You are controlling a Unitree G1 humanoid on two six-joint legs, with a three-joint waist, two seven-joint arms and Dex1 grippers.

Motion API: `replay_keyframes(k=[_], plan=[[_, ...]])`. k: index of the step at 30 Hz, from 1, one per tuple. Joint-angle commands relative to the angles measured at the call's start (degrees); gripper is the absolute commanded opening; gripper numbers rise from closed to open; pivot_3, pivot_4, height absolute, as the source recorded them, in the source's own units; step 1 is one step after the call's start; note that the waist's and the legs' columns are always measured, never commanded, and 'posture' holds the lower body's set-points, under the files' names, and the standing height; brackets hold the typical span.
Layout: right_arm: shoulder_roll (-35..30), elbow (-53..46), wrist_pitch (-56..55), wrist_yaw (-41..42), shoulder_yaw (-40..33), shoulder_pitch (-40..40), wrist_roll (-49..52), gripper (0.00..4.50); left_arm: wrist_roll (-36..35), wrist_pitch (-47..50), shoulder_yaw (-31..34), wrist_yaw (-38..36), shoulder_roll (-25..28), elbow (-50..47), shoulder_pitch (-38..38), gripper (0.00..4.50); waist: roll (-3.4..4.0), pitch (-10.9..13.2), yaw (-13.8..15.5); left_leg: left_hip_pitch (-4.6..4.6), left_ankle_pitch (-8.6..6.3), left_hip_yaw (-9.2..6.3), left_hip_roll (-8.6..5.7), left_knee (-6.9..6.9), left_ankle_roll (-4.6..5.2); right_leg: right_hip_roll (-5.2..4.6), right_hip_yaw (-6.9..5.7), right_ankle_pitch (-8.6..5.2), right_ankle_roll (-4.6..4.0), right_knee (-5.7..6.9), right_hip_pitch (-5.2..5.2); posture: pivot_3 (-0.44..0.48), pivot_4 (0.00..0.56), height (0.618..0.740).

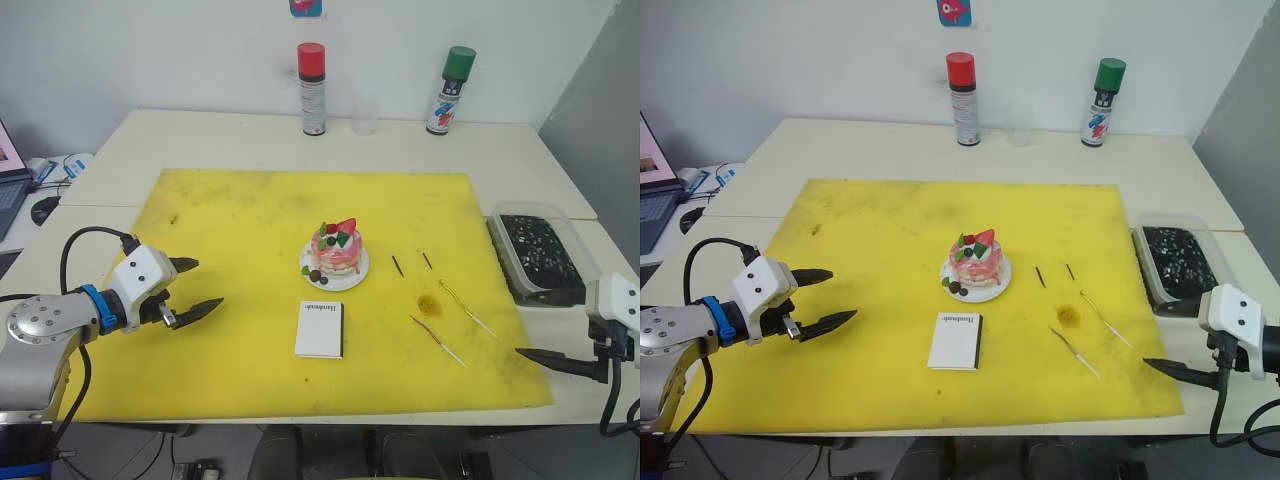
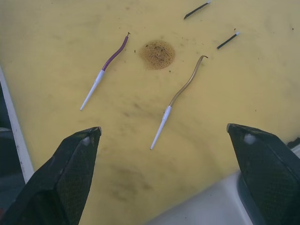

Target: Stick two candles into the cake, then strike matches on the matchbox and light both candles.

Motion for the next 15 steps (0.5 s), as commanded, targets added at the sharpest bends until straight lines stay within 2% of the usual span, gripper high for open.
replay_keyframes(k=[1,15], plan=[[0.2,-1.1,-0.7,-0.3,-0.8,0.0,-0.2,4.5,-0.8,-0.8,0.8,-0.8,0.5,-0.4,-0.1,4.37,0.0,0.0,0.0,0.0,0.0,0.0,0.0,0.0,0.0,0.0,0.0,0.0,0.0,0.0,0.0,0.0,0.15,0.74],[2.9,-4.7,0.0,-2.8,-2.3,2.7,0.5,4.5,-3.6,-2.3,1.6,-8.7,1.9,4.4,-2.4,4.37,0.01,0.0,0.0,0.01,0.0,0.01,0.0,0.0,0.0,0.02,0.0,0.0,-0.01,0.01,0.0,0.0,0.15,0.74]])
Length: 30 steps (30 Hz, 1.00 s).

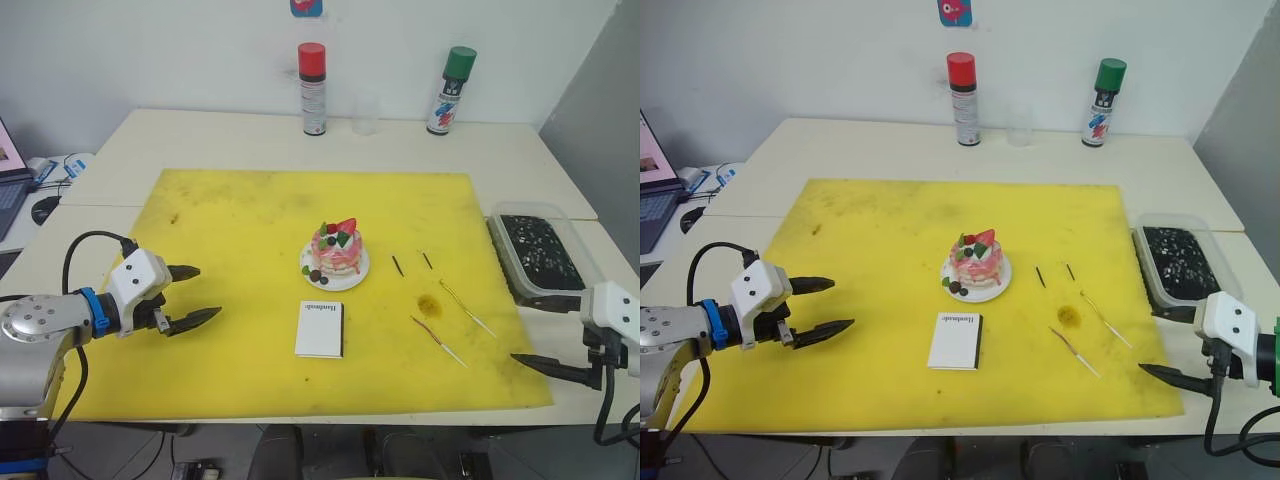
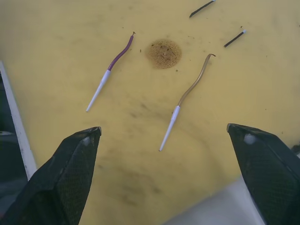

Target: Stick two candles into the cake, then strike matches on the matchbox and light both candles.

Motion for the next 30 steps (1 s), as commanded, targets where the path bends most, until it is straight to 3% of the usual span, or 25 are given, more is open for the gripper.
replay_keyframes(k=[1,12,17,21,30], plan=[[0.6,-2.6,0.2,-1.0,-2.6,0.3,1.0,4.5,-2.1,-0.9,1.9,-1.3,0.7,-0.2,-0.8,4.37,0.0,0.0,0.0,-0.01,0.0,0.0,0.01,0.0,0.0,0.0,0.0,0.0,0.0,0.0,0.0,0.0,0.15,0.74],[1.3,-4.4,2.9,-3.3,-3.1,1.7,1.3,4.5,-7.6,2.1,2.4,-4.0,0.0,-5.7,3.4,4.37,0.0,0.0,0.0,0.0,0.0,-0.02,0.04,0.0,0.0,-0.01,-0.01,0.0,0.0,0.01,0.01,0.0,0.15,0.74],[1.7,-7.3,7.9,-7.4,-1.7,2.8,0.4,4.5,-12.4,8.0,-2.0,-4.4,-0.8,-17.9,4.2,4.37,0.0,0.0,0.1,-0.02,0.0,-0.03,0.06,0.01,0.0,-0.05,0.0,0.0,0.0,0.01,0.01,0.0,0.15,0.74],[2.8,-9.8,16.1,-15.9,2.6,1.0,-2.1,4.5,-15.1,12.2,-8.9,-2.9,-3.0,-28.0,2.7,4.37,-0.01,0.0,0.0,-0.02,0.0,0.01,0.03,0.03,0.0,-0.05,0.07,0.04,0.07,0.0,0.03,0.0,0.15,0.74],[5.8,-9.7,27.4,-24.5,8.8,-5.7,-1.3,4.5,-16.9,18.0,-17.4,3.0,-9.8,-31.8,-6.9,4.37,0.01,0.0,0.0,0.0,0.01,-0.03,-0.06,0.16,0.01,0.39,0.1,0.09,0.14,0.04,0.04,0.0,0.15,0.74]])
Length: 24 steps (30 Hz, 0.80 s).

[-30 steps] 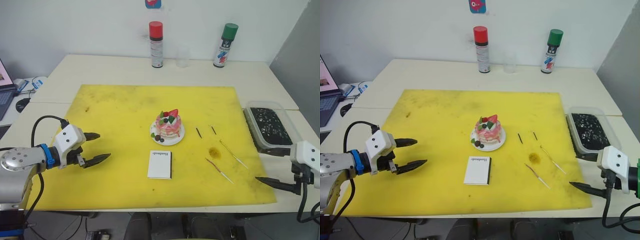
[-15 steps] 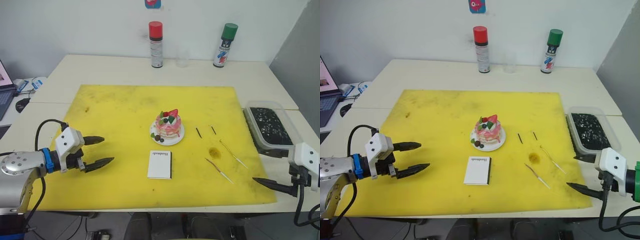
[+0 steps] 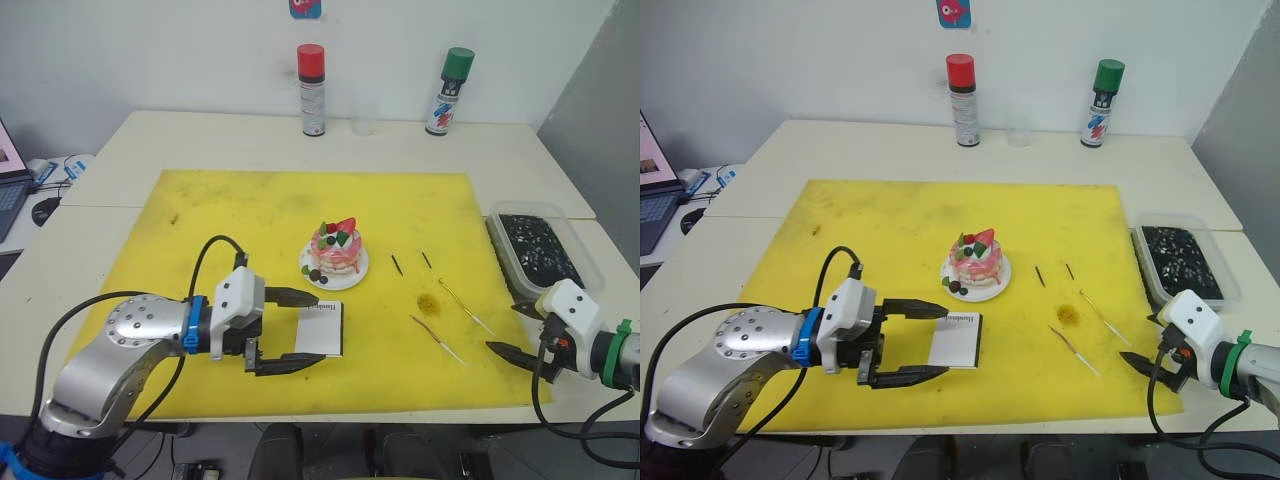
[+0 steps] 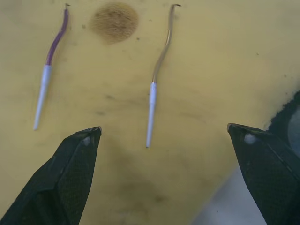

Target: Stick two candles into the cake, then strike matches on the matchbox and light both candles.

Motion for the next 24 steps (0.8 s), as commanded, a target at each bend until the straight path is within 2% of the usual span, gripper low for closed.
replay_keyframes(k=[1,8,11,21,22,24], plan=[[1.1,-0.6,2.9,-2.3,0.6,-2.2,0.9,4.5,-1.7,1.3,-1.6,1.9,-2.0,-1.9,-2.4,4.37,0.0,0.0,0.0,-0.01,0.0,-0.01,0.0,0.0,0.0,0.02,0.0,0.01,0.01,0.0,0.0,0.0,0.15,0.74],[3.7,0.3,6.0,-3.9,2.1,-4.0,1.9,4.5,-1.8,1.9,-3.0,2.9,-3.5,-1.9,-3.1,4.37,0.0,0.0,0.0,-0.1,-0.01,-0.2,0.07,-0.04,0.0,0.22,-0.05,0.09,0.17,-0.01,-0.02,0.0,0.15,0.74],[4.2,1.0,6.3,-4.1,2.9,-4.4,1.7,3.95,-1.9,2.0,-3.1,3.1,-3.9,-1.7,-3.2,4.5,0.0,0.0,0.0,-0.1,-0.01,-0.22,0.09,-0.05,0.0,0.24,-0.05,0.09,0.17,0.0,-0.03,0.0,0.15,0.74],[3.9,0.8,6.7,-2.6,4.3,-2.9,3.3,0.24,-1.6,3.7,-3.6,5.2,-5.1,-1.3,-1.5,4.5,0.0,0.0,0.0,-0.09,0.0,-0.21,0.08,-0.01,0.0,0.24,-0.02,0.06,0.12,0.0,-0.01,0.0,0.15,0.74],[4.0,0.5,6.6,-2.5,4.0,-2.6,3.6,0.03,-1.8,4.3,-3.6,5.6,-5.3,-1.2,-1.4,4.5,0.0,0.0,0.0,-0.09,0.0,-0.21,0.08,-0.01,0.0,0.24,-0.02,0.06,0.12,0.0,0.0,0.0,0.15,0.74],[4.3,-0.4,6.7,-2.3,2.8,-2.6,4.7,0.03,-3.0,6.4,-3.3,7.3,-6.0,-1.0,-1.2,4.5,0.0,0.0,0.0,-0.09,0.0,-0.22,0.08,-0.01,0.0,0.24,-0.03,0.06,0.12,0.0,0.0,0.0,0.15,0.74]])
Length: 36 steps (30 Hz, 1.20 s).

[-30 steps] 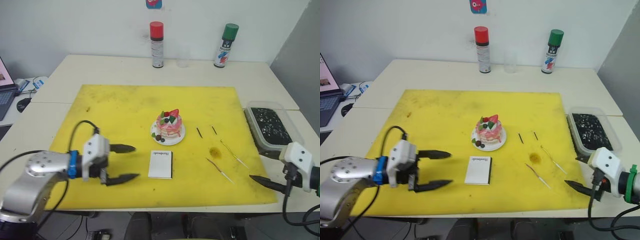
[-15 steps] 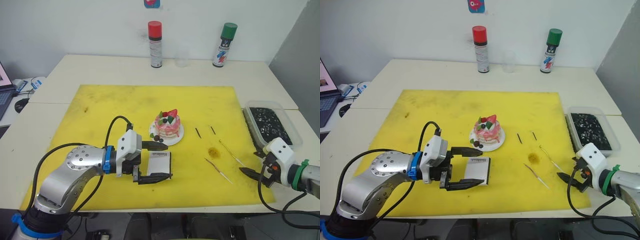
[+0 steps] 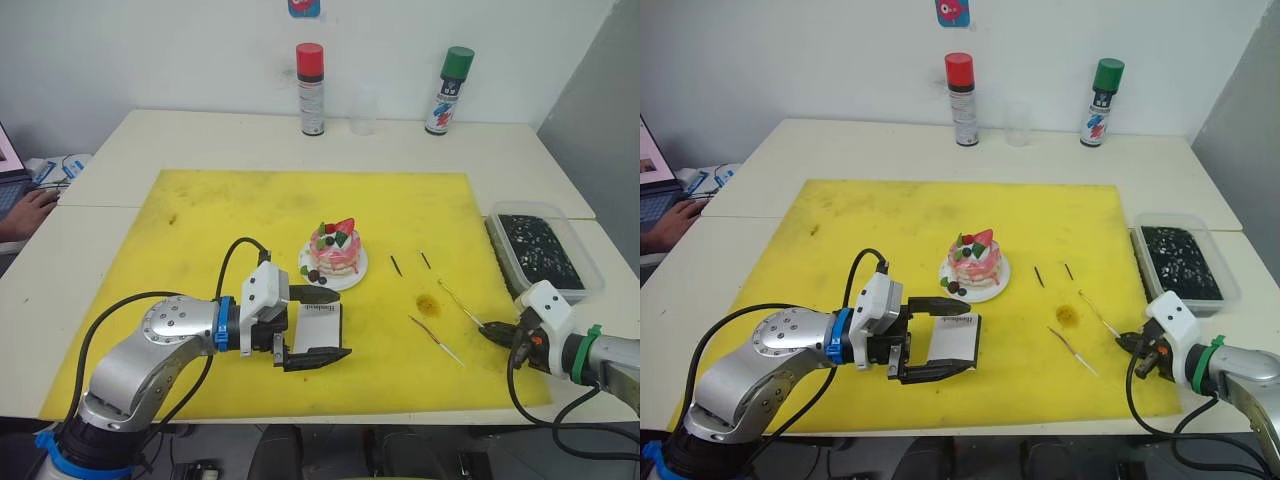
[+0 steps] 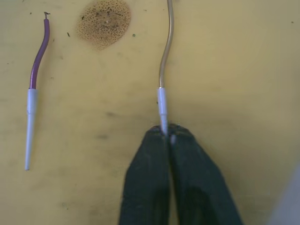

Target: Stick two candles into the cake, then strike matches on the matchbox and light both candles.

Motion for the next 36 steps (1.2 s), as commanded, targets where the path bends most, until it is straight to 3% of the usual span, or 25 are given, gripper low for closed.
replay_keyframes(k=[1,5,9,13,18,25,35,36], plan=[[0.0,-2.1,0.4,0.9,-2.2,0.6,2.4,0.03,-2.7,2.8,0.5,2.6,-1.6,-0.9,0.1,4.5,0.0,0.0,0.0,0.0,0.0,0.0,0.0,0.0,0.0,0.0,0.0,0.0,0.01,0.0,0.01,0.0,0.15,0.74],[0.5,-6.0,3.8,0.4,-7.2,-2.0,8.8,0.03,-7.2,7.3,1.9,6.6,-5.0,-0.1,-0.7,4.5,0.01,0.0,0.0,-0.01,0.0,-0.01,0.0,0.0,0.0,0.0,0.0,0.07,0.12,0.0,0.0,0.0,0.15,0.74],[5.1,-9.6,11.2,-4.9,-10.7,-12.1,21.9,0.03,-14.7,13.1,4.2,12.4,-10.5,1.7,-4.3,4.5,0.01,0.0,-0.3,-0.01,0.0,-0.05,0.02,0.03,0.0,0.05,0.02,0.15,0.23,0.03,-0.01,0.0,0.15,0.74],[12.7,-9.7,16.4,-15.9,-9.3,-25.6,40.8,0.03,-30.0,20.7,9.2,22.9,-18.5,6.3,-11.9,4.5,0.04,0.1,-0.2,-0.01,0.01,-0.28,-0.01,0.15,0.0,0.14,-0.05,0.23,0.24,0.04,0.08,0.0,0.15,0.74],[17.5,-6.8,16.5,-28.7,-4.1,-33.8,57.4,0.03,-42.4,24.5,12.9,30.0,-21.6,11.3,-18.4,4.5,0.04,0.1,-0.2,-0.26,0.01,-0.3,-0.05,0.18,0.02,0.15,-0.05,0.25,0.27,-0.04,-0.04,0.0,0.15,0.74],[15.5,-5.3,13.4,-36.9,0.8,-35.9,68.9,0.03,-52.0,25.6,13.5,33.4,-21.6,12.1,-19.7,4.5,0.04,0.1,-0.1,-0.62,0.01,-0.33,-0.05,0.16,0.03,0.14,-0.09,0.36,0.1,-0.02,-0.39,0.0,0.15,0.74],[12.3,-4.9,9.6,-39.4,5.0,-36.4,73.9,0.03,-55.8,24.3,12.7,36.3,-22.2,13.4,-19.8,4.5,0.05,0.1,-0.1,-0.59,0.03,-0.33,-0.05,0.21,0.04,0.16,-0.06,0.3,0.24,0.01,-0.38,0.0,0.15,0.74],[12.2,-4.9,9.2,-39.6,5.4,-36.3,74.2,0.0,-56.4,24.5,12.5,36.4,-22.1,13.4,-19.7,4.13,0.05,0.1,-0.1,-0.59,0.03,-0.32,-0.05,0.21,0.04,0.16,-0.06,0.3,0.24,0.01,-0.38,0.0,0.15,0.74]])
